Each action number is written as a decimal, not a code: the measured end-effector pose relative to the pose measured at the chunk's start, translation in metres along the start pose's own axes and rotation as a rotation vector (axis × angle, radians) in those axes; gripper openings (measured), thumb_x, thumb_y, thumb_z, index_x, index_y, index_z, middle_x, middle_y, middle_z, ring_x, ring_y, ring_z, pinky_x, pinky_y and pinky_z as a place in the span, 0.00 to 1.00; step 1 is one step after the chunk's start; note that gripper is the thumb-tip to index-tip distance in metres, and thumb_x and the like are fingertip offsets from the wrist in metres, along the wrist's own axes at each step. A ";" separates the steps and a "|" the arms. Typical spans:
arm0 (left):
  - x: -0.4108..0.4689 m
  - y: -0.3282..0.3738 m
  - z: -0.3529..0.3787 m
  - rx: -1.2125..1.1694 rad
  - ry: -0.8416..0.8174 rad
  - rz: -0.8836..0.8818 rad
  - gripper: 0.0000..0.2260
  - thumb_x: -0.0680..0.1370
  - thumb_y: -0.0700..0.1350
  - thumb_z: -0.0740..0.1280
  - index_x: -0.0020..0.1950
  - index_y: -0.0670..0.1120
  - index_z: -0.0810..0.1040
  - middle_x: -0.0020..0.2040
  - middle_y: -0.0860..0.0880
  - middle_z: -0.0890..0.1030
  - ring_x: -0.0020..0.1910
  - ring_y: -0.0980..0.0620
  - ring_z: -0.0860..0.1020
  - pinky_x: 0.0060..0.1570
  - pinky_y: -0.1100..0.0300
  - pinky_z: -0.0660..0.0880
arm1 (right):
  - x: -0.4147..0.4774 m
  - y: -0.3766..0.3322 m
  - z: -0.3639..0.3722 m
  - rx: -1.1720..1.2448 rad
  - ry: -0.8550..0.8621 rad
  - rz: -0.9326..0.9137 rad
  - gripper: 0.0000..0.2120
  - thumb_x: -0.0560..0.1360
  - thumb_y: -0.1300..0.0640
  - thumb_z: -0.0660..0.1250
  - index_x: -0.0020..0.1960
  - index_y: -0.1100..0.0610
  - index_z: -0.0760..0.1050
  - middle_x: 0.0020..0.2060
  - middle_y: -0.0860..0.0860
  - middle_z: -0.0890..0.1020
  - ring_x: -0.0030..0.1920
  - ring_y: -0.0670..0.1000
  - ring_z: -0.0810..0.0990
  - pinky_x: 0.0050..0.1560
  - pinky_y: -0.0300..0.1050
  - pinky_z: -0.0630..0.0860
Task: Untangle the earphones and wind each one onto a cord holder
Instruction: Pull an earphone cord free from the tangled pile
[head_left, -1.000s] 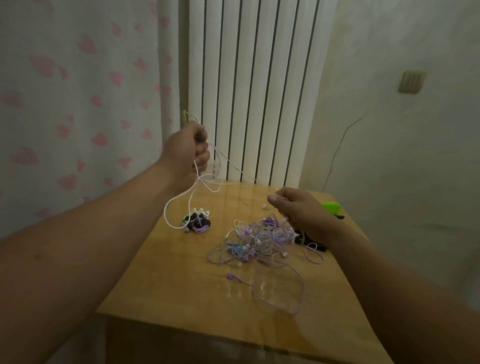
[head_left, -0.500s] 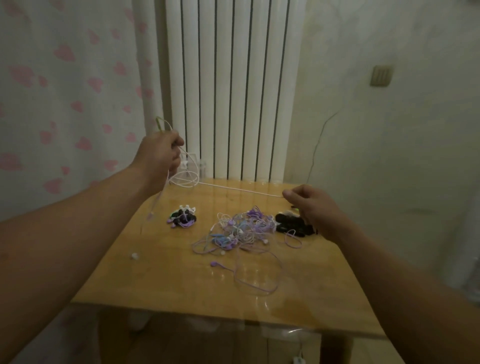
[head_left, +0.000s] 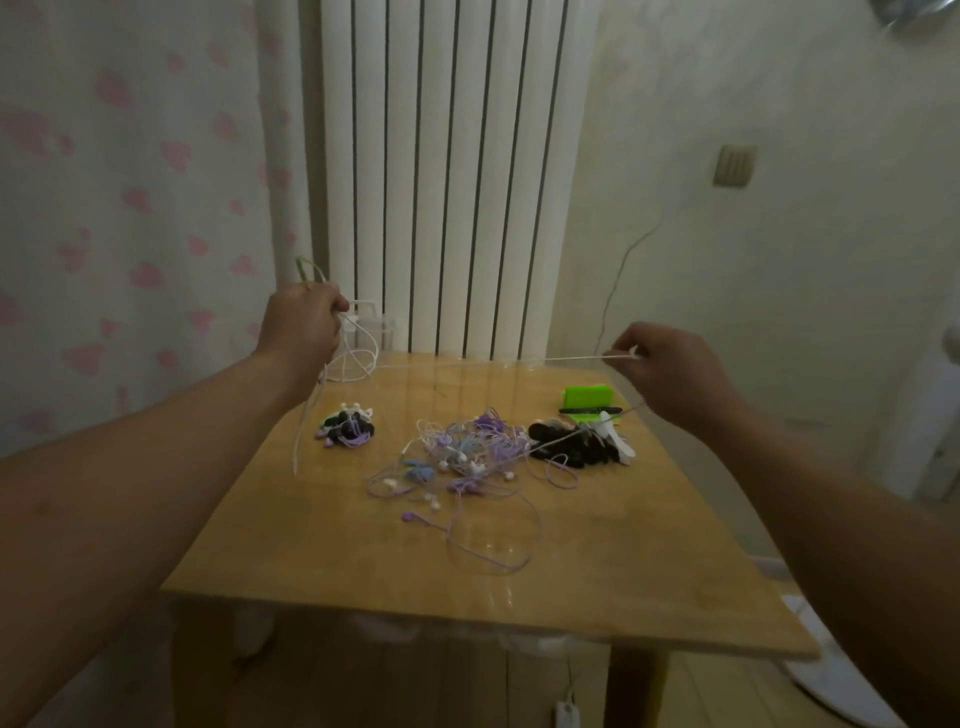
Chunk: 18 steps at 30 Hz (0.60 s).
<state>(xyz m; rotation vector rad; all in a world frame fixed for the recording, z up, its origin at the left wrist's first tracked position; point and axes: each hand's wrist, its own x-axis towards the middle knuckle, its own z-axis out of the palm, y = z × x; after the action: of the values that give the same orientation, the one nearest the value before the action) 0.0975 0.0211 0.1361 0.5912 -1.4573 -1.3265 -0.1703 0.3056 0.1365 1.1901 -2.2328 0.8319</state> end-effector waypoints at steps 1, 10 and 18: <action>0.001 0.001 -0.001 0.003 0.014 0.002 0.10 0.80 0.40 0.61 0.40 0.44 0.75 0.24 0.51 0.66 0.23 0.51 0.62 0.28 0.56 0.56 | 0.004 -0.002 -0.005 0.027 0.013 0.010 0.11 0.80 0.47 0.71 0.48 0.54 0.83 0.38 0.50 0.80 0.42 0.56 0.79 0.39 0.46 0.67; 0.003 0.018 0.022 0.021 0.029 0.070 0.09 0.79 0.42 0.63 0.40 0.45 0.77 0.29 0.48 0.69 0.26 0.50 0.65 0.29 0.57 0.61 | 0.065 -0.088 0.003 0.619 -0.221 0.161 0.31 0.85 0.35 0.51 0.44 0.58 0.78 0.35 0.51 0.72 0.33 0.50 0.68 0.34 0.44 0.67; 0.027 0.013 0.020 -0.086 -0.073 0.017 0.13 0.88 0.46 0.57 0.52 0.40 0.77 0.31 0.48 0.70 0.26 0.52 0.65 0.26 0.60 0.62 | 0.160 -0.148 0.000 0.922 0.086 0.181 0.24 0.86 0.38 0.53 0.46 0.53 0.77 0.36 0.47 0.74 0.34 0.47 0.74 0.37 0.44 0.72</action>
<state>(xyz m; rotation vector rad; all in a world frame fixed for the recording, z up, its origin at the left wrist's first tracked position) 0.0734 0.0099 0.1605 0.4781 -1.4529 -1.4026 -0.1259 0.1505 0.2834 1.2627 -1.9130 2.0733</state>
